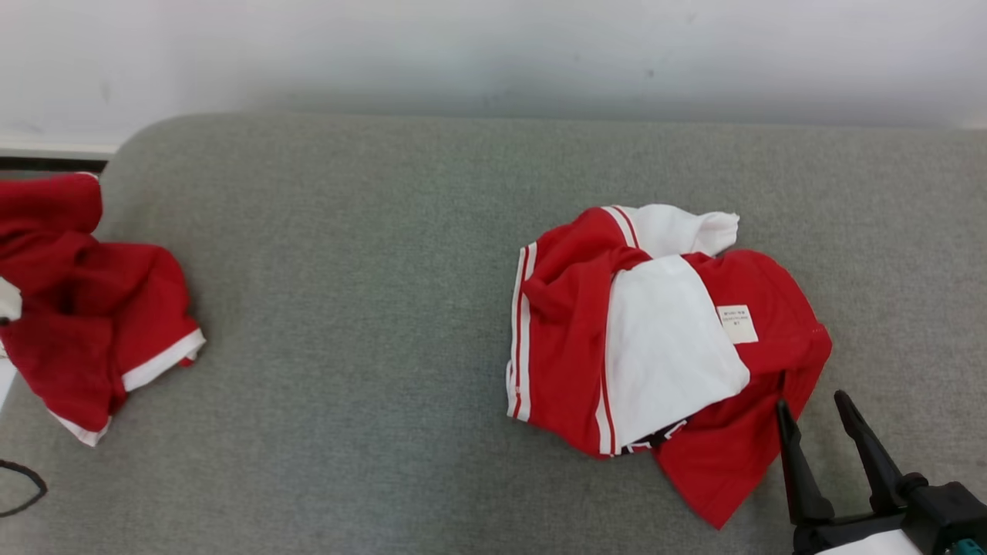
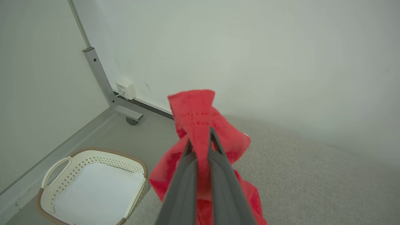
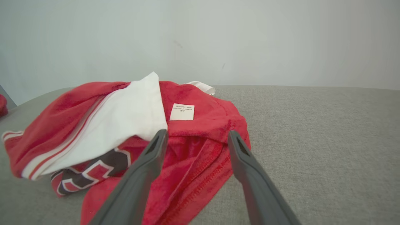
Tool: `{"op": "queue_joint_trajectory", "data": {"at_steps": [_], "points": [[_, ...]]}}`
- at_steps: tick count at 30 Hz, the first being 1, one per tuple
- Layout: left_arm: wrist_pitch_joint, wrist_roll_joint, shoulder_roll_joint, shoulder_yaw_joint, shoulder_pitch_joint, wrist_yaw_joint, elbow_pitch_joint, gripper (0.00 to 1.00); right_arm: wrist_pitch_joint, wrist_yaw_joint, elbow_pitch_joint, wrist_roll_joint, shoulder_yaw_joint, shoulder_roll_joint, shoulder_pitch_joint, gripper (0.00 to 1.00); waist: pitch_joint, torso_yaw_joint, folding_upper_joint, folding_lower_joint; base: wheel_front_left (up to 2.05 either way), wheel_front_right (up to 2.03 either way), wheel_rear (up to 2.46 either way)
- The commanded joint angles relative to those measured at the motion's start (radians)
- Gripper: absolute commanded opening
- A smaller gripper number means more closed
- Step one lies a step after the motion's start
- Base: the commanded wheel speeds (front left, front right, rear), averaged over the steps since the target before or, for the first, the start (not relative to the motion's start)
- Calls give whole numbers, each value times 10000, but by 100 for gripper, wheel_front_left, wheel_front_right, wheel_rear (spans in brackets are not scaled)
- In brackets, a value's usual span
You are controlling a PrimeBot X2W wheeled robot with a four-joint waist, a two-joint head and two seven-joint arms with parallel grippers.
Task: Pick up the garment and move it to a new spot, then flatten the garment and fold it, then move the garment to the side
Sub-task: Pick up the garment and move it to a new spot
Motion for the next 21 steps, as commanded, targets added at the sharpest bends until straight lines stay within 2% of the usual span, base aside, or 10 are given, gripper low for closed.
{"op": "queue_joint_trajectory", "data": {"at_steps": [1, 2, 3, 4, 10, 14, 21], "points": [[-157, -150, -104, -3, 21, -60, 166, 8, 9, -28, -37, 12, -37, -75, -132, 100, 172, -67, 0, -1, 0, 0, 0], [-289, -94, -156, -55, -26, -127, 353, 27, 9, -28, -41, 5, -48, -97, -140, 100, 222, -76, 0, -1, 0, 0, 0], [-423, -84, -239, -73, -92, -195, 540, 71, 9, -28, -42, 1, -62, -114, -139, 100, 255, -79, 0, -1, 0, 0, 0], [-505, -120, -345, -119, -143, -288, 723, 100, 9, -29, -43, -1, -74, -122, -130, 100, 271, -78, 0, -1, 0, 0, 0], [-1139, 70, -650, -384, -386, -586, 1628, 100, 9, -29, 53, -8, -75, -105, -129, 100, 61, -112, 0, -1, 0, 0, 0], [-1578, 286, -606, -547, -575, -660, 1910, 100, 9, -29, 83, 3, -37, -87, -79, 100, -241, -137, 0, -1, 0, 0, 0], [-2469, 683, -792, -935, -666, -969, 1214, 100, 9, -29, 91, 39, -104, 50, 280, 100, -878, -190, 0, -1, 0, 0, 0]]}}
